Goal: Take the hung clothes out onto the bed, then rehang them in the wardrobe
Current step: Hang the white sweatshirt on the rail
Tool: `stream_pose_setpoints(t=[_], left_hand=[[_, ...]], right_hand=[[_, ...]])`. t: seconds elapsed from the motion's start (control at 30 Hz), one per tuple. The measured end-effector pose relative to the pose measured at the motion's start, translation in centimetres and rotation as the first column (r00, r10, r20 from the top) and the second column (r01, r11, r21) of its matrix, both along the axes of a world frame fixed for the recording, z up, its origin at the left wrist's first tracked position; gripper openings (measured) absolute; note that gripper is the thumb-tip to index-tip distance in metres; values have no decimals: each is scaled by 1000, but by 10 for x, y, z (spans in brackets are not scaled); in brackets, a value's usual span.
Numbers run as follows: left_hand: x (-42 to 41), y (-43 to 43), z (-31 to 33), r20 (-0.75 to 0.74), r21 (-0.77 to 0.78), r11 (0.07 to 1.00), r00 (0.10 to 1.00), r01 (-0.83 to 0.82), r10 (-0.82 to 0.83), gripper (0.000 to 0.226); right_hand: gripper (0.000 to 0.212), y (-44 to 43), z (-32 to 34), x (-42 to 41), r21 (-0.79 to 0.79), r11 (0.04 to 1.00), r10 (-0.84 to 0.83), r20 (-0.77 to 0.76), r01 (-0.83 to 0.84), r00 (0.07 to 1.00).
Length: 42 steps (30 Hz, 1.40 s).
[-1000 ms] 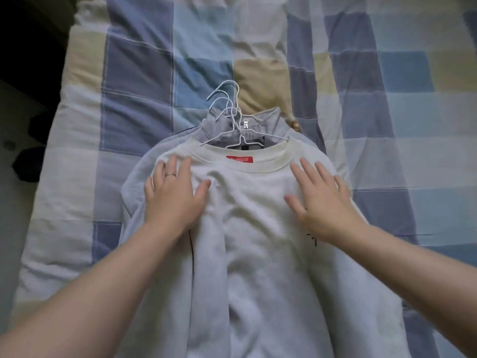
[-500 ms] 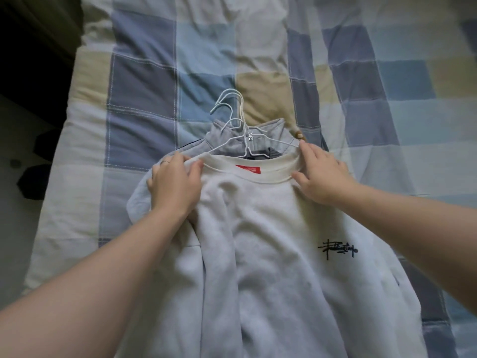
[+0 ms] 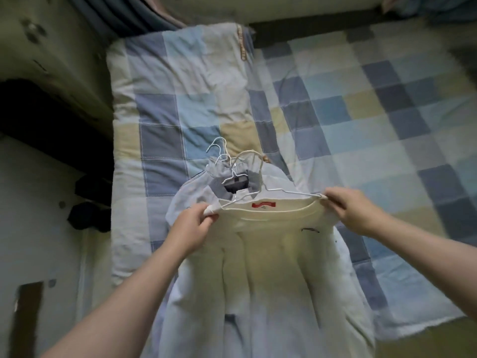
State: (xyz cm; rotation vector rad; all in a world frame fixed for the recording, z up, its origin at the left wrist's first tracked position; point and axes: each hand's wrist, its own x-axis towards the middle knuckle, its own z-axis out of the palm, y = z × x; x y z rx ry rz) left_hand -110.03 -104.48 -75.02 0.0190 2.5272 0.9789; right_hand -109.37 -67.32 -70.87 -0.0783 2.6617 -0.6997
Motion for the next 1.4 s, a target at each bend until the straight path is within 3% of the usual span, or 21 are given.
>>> stream_pose_setpoints(t=[0.1, 0.2, 0.37, 0.53, 0.7, 0.97, 1.4], left_hand=[[28, 11, 64, -7, 92, 994, 998, 57, -56, 5], [53, 23, 117, -35, 168, 983, 997, 68, -63, 18], [95, 64, 174, -122, 228, 964, 987, 135, -109, 10], [132, 122, 217, -214, 326, 907, 956, 266, -203, 11], [164, 195, 242, -286, 303, 851, 893, 429, -348, 12], [257, 351, 277, -401, 234, 695, 719, 679, -568, 13], [448, 604, 308, -435, 228, 300, 373, 926, -820, 16]], right_hand=[[14, 14, 53, 56, -22, 996, -83, -69, 82, 994], [12, 25, 100, 111, -49, 977, -213, -158, 208, 964], [16, 43, 157, 208, -65, 921, -390, -213, 385, 896], [15, 58, 199, 296, -161, 789, -607, -357, 593, 710], [11, 89, 229, 377, -253, 649, -739, -433, 717, 516], [10, 175, 267, 537, -350, 414, -881, -386, 840, 273], [11, 277, 295, 800, -380, 83, -937, -343, 921, -57]])
